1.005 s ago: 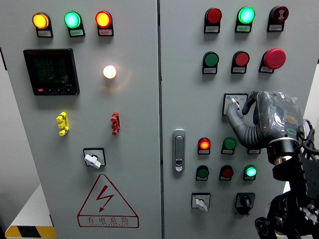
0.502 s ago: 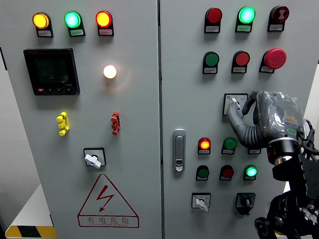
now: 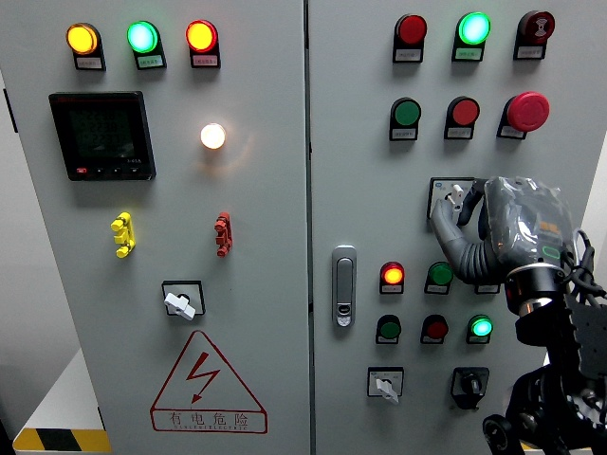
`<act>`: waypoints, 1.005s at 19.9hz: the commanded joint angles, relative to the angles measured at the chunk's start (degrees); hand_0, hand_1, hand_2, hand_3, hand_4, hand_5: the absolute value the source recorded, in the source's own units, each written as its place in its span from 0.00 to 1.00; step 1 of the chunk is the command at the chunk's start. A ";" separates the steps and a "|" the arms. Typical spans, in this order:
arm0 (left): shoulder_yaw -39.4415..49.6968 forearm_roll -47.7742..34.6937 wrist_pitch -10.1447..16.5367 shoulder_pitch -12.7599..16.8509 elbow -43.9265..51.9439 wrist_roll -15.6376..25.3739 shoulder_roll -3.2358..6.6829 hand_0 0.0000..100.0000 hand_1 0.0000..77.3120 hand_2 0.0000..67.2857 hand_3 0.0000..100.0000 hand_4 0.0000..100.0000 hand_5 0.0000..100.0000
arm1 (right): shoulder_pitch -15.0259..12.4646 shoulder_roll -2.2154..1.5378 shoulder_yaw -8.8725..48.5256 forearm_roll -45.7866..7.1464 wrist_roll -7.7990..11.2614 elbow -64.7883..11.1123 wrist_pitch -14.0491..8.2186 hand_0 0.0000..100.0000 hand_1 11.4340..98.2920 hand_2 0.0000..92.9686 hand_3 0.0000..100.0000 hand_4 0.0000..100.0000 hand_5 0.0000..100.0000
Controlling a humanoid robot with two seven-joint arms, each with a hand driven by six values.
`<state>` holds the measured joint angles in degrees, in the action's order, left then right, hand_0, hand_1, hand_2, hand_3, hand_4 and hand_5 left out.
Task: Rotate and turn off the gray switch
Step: 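Open the right hand's fingers to release the white knob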
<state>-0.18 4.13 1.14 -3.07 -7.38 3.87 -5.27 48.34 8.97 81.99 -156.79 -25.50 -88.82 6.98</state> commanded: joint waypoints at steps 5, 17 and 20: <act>0.00 0.00 0.00 0.00 0.00 0.09 0.00 0.00 0.00 0.20 0.18 0.10 0.12 | -0.26 0.17 -0.25 0.34 0.19 -0.56 -1.00 0.65 0.21 0.72 1.00 0.97 1.00; 0.00 0.00 0.00 0.00 0.00 0.00 0.00 0.00 0.00 0.20 0.18 0.10 0.12 | -9.30 0.08 0.62 0.35 9.22 -11.63 -3.73 0.68 0.19 0.63 0.91 0.77 0.96; 0.00 0.00 0.00 0.00 -0.09 0.00 0.00 0.00 0.00 0.20 0.18 0.10 0.12 | -11.85 0.08 2.21 0.35 12.84 -14.44 -3.20 0.66 0.22 0.59 0.83 0.67 0.91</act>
<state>-0.18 4.13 1.15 -3.08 -7.42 3.87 -5.25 37.92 9.06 83.58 -156.45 -14.28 -101.78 3.52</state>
